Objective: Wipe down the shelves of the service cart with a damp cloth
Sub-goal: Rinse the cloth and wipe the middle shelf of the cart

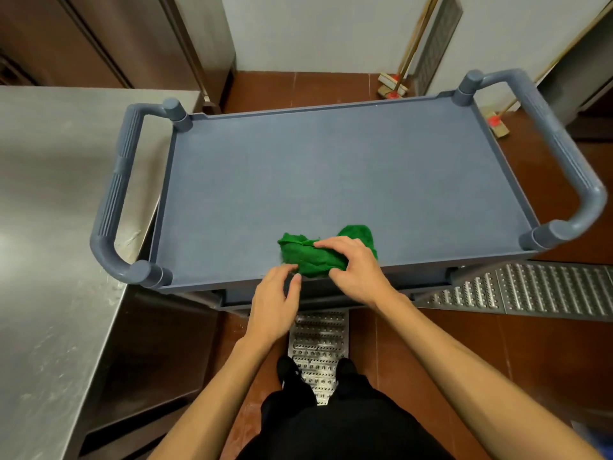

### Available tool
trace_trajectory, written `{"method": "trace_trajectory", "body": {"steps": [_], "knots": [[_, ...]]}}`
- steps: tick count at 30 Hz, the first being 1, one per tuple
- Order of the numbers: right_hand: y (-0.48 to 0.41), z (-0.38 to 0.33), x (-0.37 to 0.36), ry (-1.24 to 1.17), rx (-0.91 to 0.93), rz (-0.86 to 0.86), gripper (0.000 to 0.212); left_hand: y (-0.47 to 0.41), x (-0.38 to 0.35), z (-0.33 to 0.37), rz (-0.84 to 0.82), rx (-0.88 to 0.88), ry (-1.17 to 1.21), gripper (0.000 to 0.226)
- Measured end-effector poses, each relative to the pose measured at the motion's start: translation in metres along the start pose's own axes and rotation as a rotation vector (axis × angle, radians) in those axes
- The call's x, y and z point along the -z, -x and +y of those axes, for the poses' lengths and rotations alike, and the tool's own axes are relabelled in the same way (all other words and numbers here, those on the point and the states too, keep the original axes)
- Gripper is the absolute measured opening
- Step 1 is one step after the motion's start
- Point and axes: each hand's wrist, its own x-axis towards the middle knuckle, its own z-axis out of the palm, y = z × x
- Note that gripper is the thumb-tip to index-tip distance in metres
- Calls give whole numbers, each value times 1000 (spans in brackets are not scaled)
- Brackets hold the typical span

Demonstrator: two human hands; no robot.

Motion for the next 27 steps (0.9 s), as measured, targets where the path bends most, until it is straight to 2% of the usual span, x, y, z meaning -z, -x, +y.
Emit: {"method": "trace_trajectory", "body": {"steps": [5, 9, 12, 16, 18, 20, 22, 24, 27], "knots": [[38, -17, 10, -422, -112, 83, 65, 13, -14, 46, 27, 481, 578, 47], [72, -22, 3, -497, -112, 85, 65, 31, -24, 62, -46, 681, 871, 46], [87, -11, -4, -604, -181, 46, 74, 45, -23, 62, -100, 804, 1075, 42], [94, 12, -8, -827, -426, -21, 93, 52, -26, 59, -5, 713, 1124, 36], [94, 22, -10, -867, -491, -111, 93, 53, -27, 59, 51, 657, 1088, 36], [94, 30, -13, -832, -502, -196, 81, 55, -28, 57, 75, 558, 952, 33], [96, 37, -18, -700, -477, -239, 68, 58, -29, 51, 83, 376, 658, 31], [96, 44, -22, -418, -427, -227, 61, 62, -31, 44, 65, 246, 432, 29], [98, 55, -27, -136, -361, -172, 75, 69, -32, 37, 91, 189, 307, 27]]}}
